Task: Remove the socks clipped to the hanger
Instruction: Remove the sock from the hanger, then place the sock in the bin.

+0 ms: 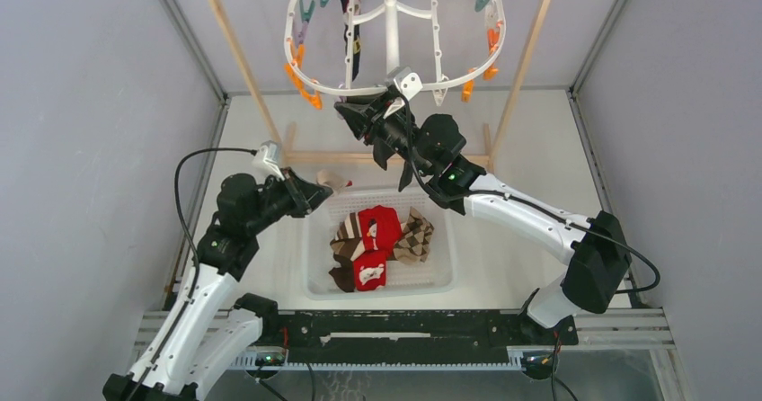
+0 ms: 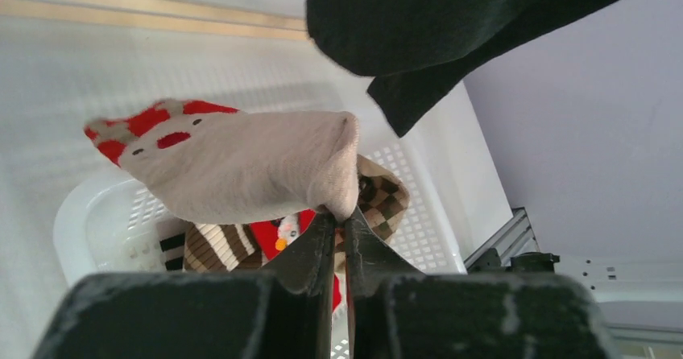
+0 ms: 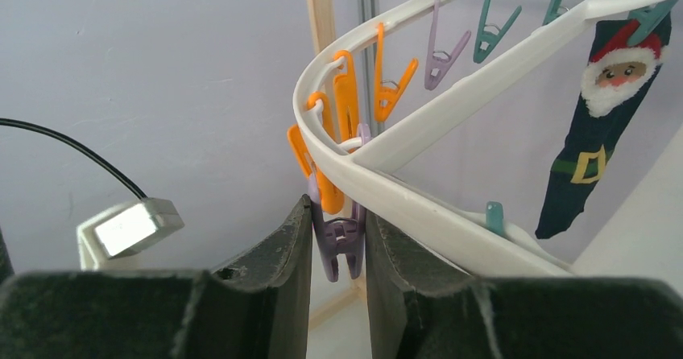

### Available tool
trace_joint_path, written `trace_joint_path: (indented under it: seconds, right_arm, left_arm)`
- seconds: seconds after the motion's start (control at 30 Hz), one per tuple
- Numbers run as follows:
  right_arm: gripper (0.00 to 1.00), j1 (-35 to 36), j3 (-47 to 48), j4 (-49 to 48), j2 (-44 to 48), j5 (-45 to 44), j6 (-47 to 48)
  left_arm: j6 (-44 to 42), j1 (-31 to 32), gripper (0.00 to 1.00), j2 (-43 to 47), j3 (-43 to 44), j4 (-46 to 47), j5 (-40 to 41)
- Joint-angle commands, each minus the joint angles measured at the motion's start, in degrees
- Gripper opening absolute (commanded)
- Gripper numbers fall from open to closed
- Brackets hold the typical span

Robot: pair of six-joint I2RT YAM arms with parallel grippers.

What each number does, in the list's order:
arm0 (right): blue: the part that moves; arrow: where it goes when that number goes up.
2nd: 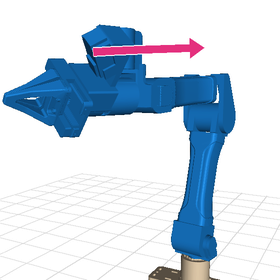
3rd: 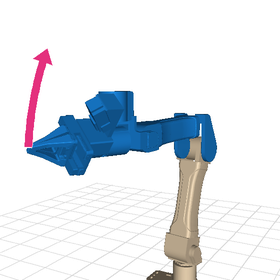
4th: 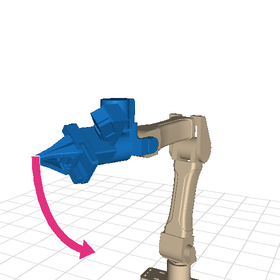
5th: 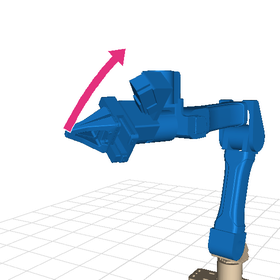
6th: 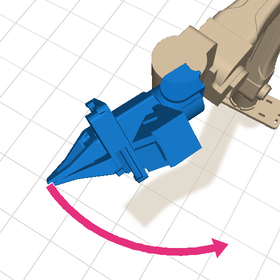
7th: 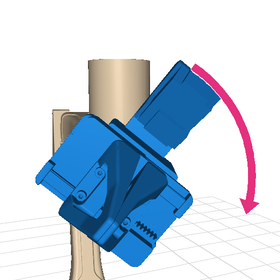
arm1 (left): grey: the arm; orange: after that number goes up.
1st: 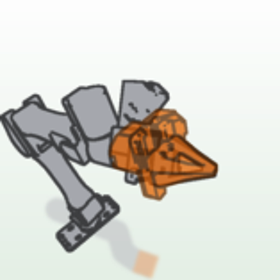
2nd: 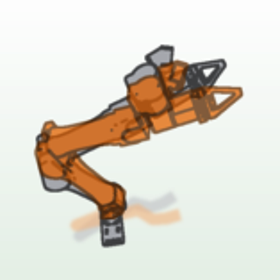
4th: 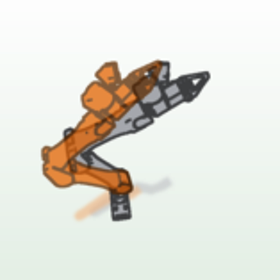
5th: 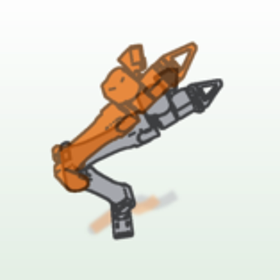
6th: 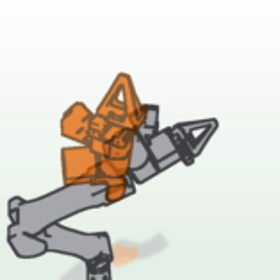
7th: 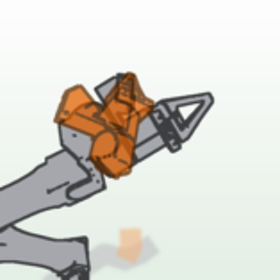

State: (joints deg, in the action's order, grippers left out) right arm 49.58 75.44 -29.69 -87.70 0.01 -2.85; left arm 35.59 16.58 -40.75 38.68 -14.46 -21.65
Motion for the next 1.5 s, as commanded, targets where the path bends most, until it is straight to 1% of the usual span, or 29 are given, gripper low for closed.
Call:
trace_joint_path:
  seconds: [0.0,0.07,0.13,0.27,0.3,0.43,0.6,0.67,0.77,0.83,1.07,1.13,1.27,1.47]
  right_arm:
    - [0.17,-0.18,2.25,-0.83,0.83,-0.6,-1.48]
    - [0.2,-0.17,1.84,-0.68,1.07,-0.61,-1.92]
    - [0.23,-0.19,1.41,-0.34,1.27,1.17,-2.19]
    - [0.41,-0.19,0.52,0.43,1.91,1.33,-3.28]
    - [0.44,-0.13,0.26,0.86,2.18,1.51,-3.57]
    - [0.47,-0.16,-1.65,1.43,3.69,2.05,-4.68]
    - [0.56,0.07,-5.18,2.41,6.22,2.52,-6.44]
    - [0.64,0.39,-7.07,2.91,7.43,2.54,-6.95]
    - [0.68,1.02,-9.14,4.13,9.29,2.83,-7.54]
    - [0.71,1.52,-10.3,5.09,10.58,3.26,-7.77]
    - [0.72,2.75,-14.26,7.45,14.35,4.82,-8.7]
    - [0.77,2.82,-14.98,8.21,15.32,5.68,-9.14]
    - [0.78,2.97,-14.97,10.87,16.64,6.49,-8.8]
    - [0.78,2.66,-18.9,11.52,21.33,5.53,-8.57]
  left_arm:
    - [0.33,-0.41,0.1,2.09,6.16,0.84,-4.14]
    - [0.95,-0.4,0.1,2.7,6.63,0.75,-5.17]
    - [1.57,-0.41,0.1,3.38,7.05,0.72,-5.93]
    - [2.94,-0.41,0.11,4.27,8.08,0.73,-7.94]
    - [3.34,-0.41,0.11,4.44,8.3,0.73,-8.43]
    - [4.28,-0.41,0.11,5.41,8.77,0.29,-9.71]
    - [4.83,-0.41,0.12,6.89,7.99,-0.4,-10.29]
    - [4.69,-0.4,0.12,7.34,7.35,-0.92,-10.13]
    - [4.55,-0.41,0.13,7.77,5.45,-1.18,-9.61]
    - [4.54,-0.41,0.14,7.74,4.08,-0.91,-9.29]
    - [4.27,-0.36,0.16,6.05,0.4,0.6,-9.09]
    - [3.97,-0.32,0.18,5.18,-0.31,0.86,-8.96]
    - [3.87,-0.31,0.24,3.87,-1.58,1.27,-9.05]
    - [3.95,-0.31,0.38,3.54,-3.24,1.28,-8.55]
